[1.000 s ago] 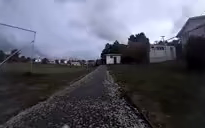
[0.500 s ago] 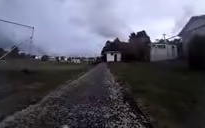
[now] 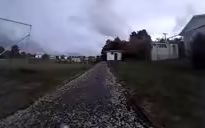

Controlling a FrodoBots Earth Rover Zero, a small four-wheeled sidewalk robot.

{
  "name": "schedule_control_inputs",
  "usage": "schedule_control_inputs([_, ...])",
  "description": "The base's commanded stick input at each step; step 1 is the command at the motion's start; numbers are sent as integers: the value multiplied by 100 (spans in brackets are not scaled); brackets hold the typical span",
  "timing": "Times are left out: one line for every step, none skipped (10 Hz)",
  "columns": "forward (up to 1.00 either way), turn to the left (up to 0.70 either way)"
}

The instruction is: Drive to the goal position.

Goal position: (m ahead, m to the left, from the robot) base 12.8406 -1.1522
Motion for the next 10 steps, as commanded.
schedule_control_inputs([60,0])
schedule_control_inputs([60,0])
schedule_control_inputs([60,0])
schedule_control_inputs([60,0])
schedule_control_inputs([60,0])
schedule_control_inputs([60,0])
schedule_control_inputs([60,0])
schedule_control_inputs([60,0])
schedule_control_inputs([60,0])
schedule_control_inputs([60,0])
